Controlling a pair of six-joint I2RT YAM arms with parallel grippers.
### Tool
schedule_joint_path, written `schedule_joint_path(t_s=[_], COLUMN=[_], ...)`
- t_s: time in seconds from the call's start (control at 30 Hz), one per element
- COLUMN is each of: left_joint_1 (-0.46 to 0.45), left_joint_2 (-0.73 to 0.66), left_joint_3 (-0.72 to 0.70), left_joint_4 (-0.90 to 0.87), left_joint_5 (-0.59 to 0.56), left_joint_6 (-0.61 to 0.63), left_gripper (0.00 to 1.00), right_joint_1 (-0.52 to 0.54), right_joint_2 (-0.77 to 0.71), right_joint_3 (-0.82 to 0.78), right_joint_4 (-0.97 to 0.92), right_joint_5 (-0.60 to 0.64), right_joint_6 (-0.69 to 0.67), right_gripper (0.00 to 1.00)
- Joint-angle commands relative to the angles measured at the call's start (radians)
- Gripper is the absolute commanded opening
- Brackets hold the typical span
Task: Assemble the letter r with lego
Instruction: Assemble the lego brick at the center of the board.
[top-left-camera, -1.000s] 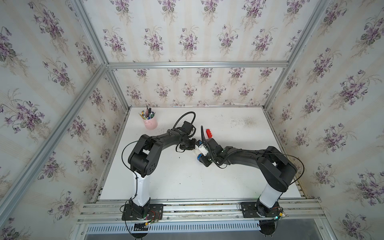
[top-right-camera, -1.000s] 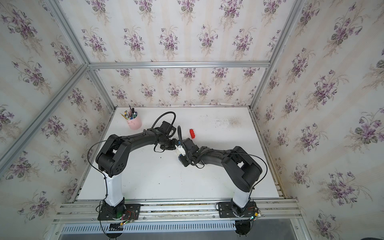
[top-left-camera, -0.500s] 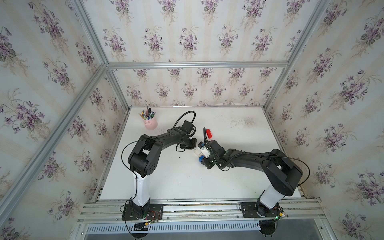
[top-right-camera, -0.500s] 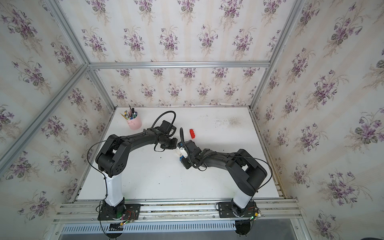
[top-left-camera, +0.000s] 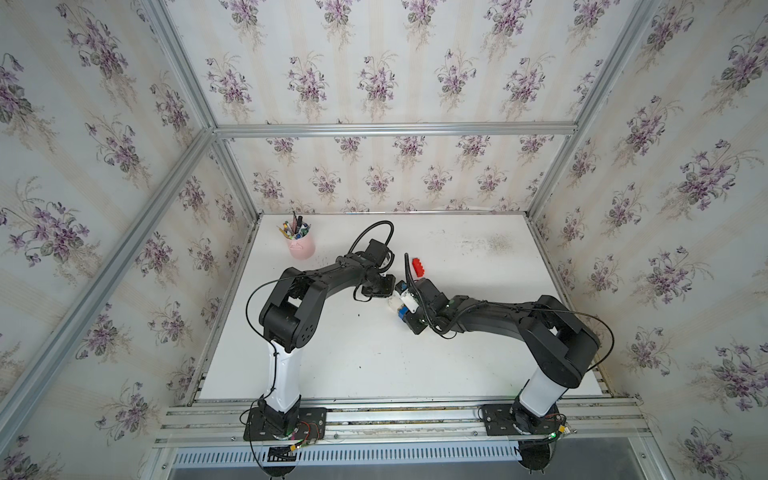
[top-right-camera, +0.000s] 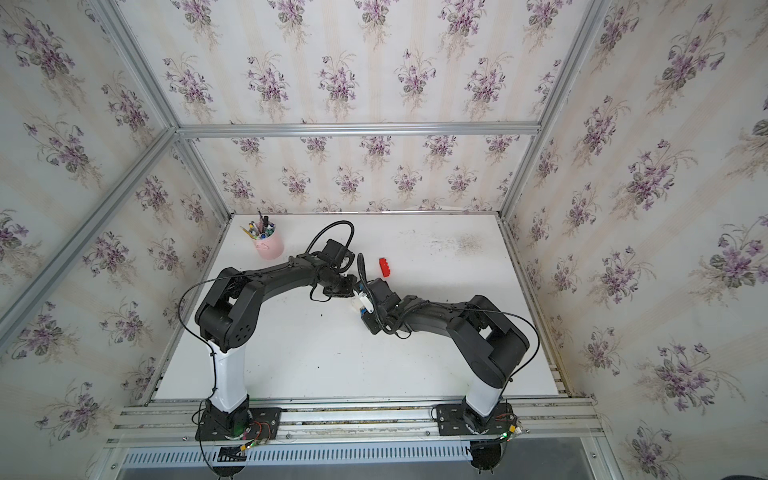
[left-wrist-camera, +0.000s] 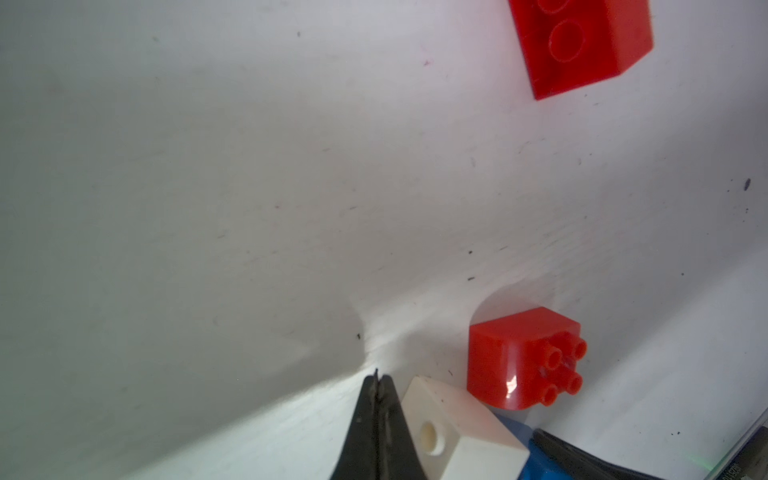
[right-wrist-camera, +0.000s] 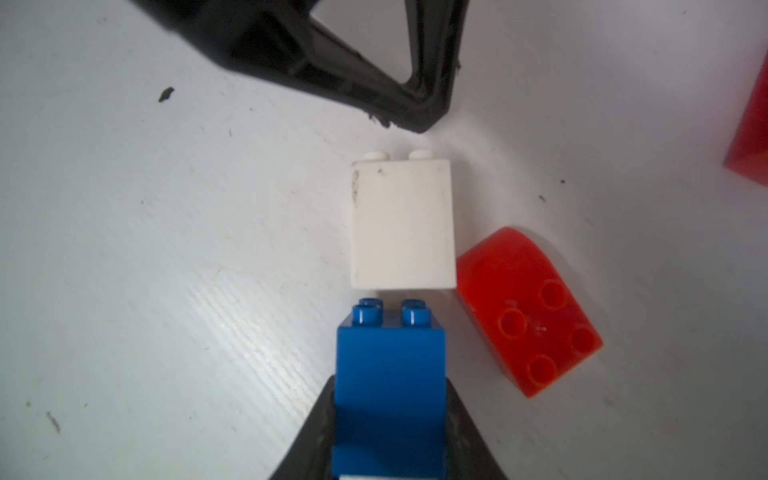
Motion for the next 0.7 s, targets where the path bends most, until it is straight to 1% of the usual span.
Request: schedule_joint_path(t_s=[0.0, 0.2, 0.37, 0.43, 0.67], left_joint_1=[0.000, -0.001, -0.006, -0.009, -0.017], left_joint_2=[0.004, 0.014, 0.023, 0.025, 0.035], left_joint_3=[0.009, 0.017, 0.030, 0.038, 0.043], left_joint_4=[-0.008, -0.004, -0.006, -0.009, -0.013], left_joint_5=[0.010, 0.015, 0.015, 0.045, 0.047], left_joint_6=[0.015, 0.016, 0.017, 0.022, 0.017], left_gripper=[0.04, 0.04, 0.04, 0.04, 0.04], right_joint_1=[0.000, -0.001, 0.000, 0.000, 0.000], right_joint_2=[0.012, 0.017, 0.022, 0.027, 0.035], right_joint_3=[0.011, 0.008, 0.017, 0.022, 0.029], right_joint_4=[0.026, 0.037, 0.044, 0.044, 0.039], right_joint_5=[0.015, 0.036, 0.029, 0.024, -0.008], right_joint_6=[-0.030, -0.022, -0.024, -0.024, -0.025], right_gripper=[0.26, 0.26, 0.26, 0.26, 0.25])
